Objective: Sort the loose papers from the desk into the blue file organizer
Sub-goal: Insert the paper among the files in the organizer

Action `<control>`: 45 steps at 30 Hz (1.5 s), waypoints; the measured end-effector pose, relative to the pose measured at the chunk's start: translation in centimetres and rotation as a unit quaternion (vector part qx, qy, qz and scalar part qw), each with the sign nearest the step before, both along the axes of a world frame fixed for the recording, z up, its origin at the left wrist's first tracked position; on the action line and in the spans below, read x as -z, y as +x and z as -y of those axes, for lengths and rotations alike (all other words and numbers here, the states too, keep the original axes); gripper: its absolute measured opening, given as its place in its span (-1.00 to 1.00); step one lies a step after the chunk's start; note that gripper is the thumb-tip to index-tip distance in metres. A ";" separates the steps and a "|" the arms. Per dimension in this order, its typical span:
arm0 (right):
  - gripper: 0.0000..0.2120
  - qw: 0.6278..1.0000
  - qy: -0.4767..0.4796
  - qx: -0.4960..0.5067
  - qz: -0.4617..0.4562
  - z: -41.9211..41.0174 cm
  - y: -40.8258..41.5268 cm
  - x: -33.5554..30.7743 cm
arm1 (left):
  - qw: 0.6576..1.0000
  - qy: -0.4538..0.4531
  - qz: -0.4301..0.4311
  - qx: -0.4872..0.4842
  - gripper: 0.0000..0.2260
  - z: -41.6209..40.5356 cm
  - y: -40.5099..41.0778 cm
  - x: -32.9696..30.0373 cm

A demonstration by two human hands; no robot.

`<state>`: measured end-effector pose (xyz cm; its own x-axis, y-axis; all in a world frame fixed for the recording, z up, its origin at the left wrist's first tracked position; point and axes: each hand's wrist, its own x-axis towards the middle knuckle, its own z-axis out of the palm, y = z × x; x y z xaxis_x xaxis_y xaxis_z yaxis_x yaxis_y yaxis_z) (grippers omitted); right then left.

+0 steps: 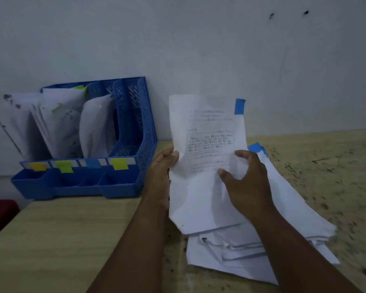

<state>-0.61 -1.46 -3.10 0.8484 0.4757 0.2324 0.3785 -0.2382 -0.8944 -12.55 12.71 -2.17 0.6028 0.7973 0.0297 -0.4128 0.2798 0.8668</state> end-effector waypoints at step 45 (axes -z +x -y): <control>-0.60 0.961 -0.043 -0.231 0.149 -20.6 -6.7 -7.3 | 0.676 0.408 -0.261 -0.555 -0.74 -15.5 -9.6 -8.7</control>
<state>-7.27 19.14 4.15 0.4446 0.8135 0.3749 0.6977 -0.0520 -0.7145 -22.16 28.24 6.52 -0.2565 0.6132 0.7471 0.4461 -0.6106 0.6543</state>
